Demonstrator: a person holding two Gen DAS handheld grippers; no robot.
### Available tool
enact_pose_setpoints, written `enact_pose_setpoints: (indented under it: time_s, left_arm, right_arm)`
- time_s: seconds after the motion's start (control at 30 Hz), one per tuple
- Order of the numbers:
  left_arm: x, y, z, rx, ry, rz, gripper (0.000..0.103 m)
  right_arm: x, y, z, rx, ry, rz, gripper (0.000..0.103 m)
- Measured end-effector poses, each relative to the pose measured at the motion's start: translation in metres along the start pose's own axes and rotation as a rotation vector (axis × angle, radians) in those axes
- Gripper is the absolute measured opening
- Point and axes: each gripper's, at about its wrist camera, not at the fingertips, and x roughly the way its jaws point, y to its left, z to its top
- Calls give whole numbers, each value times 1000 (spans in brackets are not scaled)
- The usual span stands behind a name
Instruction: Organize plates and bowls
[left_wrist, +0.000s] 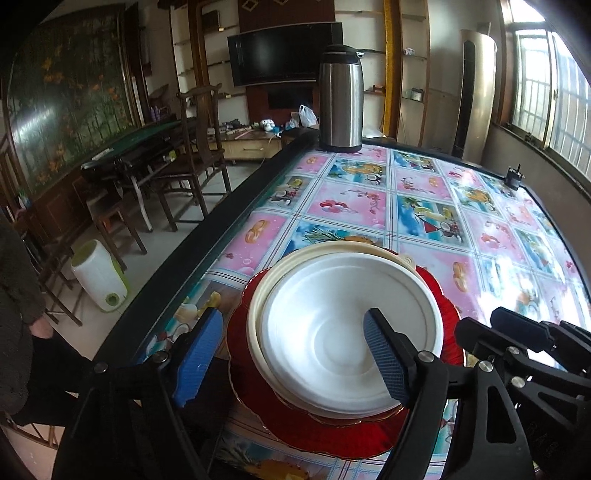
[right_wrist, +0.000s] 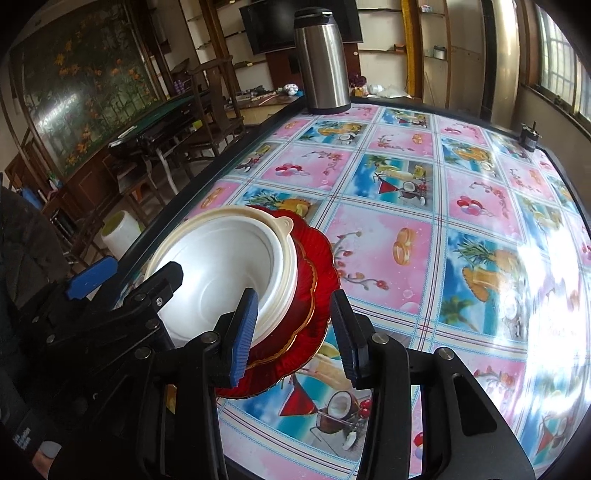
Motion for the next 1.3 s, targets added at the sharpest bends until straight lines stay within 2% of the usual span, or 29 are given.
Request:
enact_pose_setpoints:
  time_s: [0.03, 0.1, 0.43, 0.53, 0.6, 0.97, 1.13, 1.3]
  left_arm:
    - [0, 0, -1, 0, -3, 1, 79]
    - [-2, 2, -2, -7, -9, -7, 79]
    - [-1, 5, -6, -20, -20, -25, 79]
    - [2, 6, -7, -25, 2, 8, 82]
    - [0, 5, -8, -18, -16, 27, 82]
    - [0, 3, -7, -32, -4, -100, 82]
    - [-2, -3, -7, -8, -19, -57, 82]
    - [-6, -5, -7, 7, -44, -61, 82]
  right_arm:
    - [-1, -1, -1, 7, -5, -3, 47]
    - [-2, -3, -3, 9, -18, -16, 50]
    - [-5, -9, -12, 25, -32, -14, 50]
    - [-6, -11, -13, 26, -33, -19, 50]
    - [-7, -13, -13, 30, -36, -17, 50]
    - [-8, -17, -15, 40, -37, -12, 50]
    - [-7, -18, -16, 41, -37, -14, 50]
    - [-8, -18, -15, 40, -34, -11, 50]
